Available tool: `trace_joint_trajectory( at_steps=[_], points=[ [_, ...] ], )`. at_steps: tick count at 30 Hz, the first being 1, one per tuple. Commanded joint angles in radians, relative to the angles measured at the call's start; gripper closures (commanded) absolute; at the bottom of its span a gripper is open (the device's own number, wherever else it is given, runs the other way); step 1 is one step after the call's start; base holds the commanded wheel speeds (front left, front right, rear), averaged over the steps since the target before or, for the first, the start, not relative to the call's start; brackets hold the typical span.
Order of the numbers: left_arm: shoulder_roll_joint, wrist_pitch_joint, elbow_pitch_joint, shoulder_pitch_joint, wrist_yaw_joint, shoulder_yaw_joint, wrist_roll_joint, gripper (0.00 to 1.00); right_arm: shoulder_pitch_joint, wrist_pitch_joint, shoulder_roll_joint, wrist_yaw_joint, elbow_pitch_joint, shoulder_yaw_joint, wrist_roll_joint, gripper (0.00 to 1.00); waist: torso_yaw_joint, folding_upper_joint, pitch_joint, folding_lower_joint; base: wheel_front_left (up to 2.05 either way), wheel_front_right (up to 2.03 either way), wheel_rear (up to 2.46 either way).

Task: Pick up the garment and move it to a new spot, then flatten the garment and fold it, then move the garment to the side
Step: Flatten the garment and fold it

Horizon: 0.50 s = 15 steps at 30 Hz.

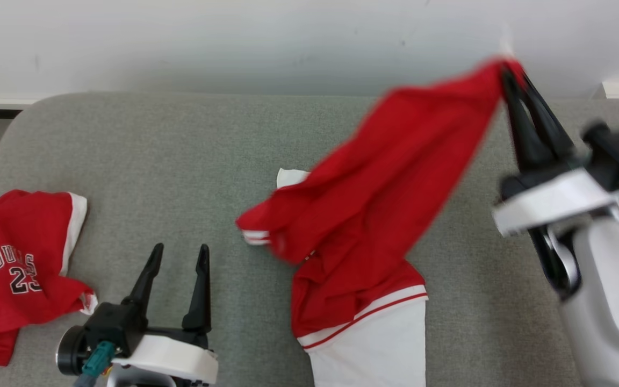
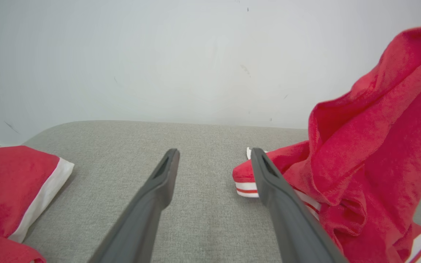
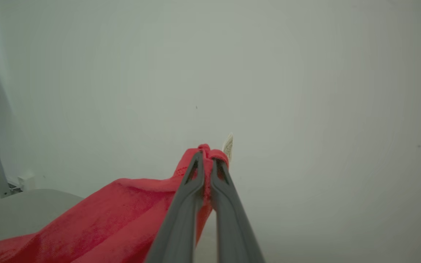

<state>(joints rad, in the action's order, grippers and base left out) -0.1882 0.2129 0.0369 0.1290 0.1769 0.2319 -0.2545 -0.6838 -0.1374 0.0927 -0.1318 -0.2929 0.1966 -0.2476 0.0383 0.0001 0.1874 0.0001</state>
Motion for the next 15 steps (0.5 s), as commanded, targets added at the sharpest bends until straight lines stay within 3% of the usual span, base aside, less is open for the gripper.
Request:
trace_joint_trajectory(
  at_steps=[1,12,13,14,15],
  points=[
    [0.001,0.009,0.006,0.011,0.000,0.000,-0.004,0.00,0.058,-0.004,0.011,0.002,-0.025,-0.035,-0.002,1.00,-0.001,-0.0001,0.004,-0.0001,0.00,0.00,0.00],
    [-0.003,0.019,0.034,0.029,-0.014,0.016,-0.010,0.00,0.385,-0.065,0.046,0.002,-0.255,-0.485,-0.018,1.00,0.010,-0.0001,0.009,-0.0001,0.00,0.00,0.00],
    [-0.005,0.021,0.036,0.028,-0.014,0.016,-0.011,0.00,0.398,-0.067,0.042,0.002,-0.265,-0.502,-0.019,0.90,0.011,-0.0001,0.008,-0.0001,0.00,0.00,0.00],
    [-0.006,0.022,0.037,0.025,-0.012,0.015,-0.011,0.00,0.409,-0.069,0.040,0.002,-0.269,-0.512,-0.012,0.57,0.010,-0.0001,0.006,-0.0001,0.00,0.00,0.00],
    [-0.008,0.024,0.038,0.020,-0.009,0.013,-0.011,0.00,0.418,-0.074,0.034,0.002,-0.271,-0.516,-0.014,0.00,0.007,-0.0001,0.003,-0.0001,0.00,0.00,0.00]
  ],
)
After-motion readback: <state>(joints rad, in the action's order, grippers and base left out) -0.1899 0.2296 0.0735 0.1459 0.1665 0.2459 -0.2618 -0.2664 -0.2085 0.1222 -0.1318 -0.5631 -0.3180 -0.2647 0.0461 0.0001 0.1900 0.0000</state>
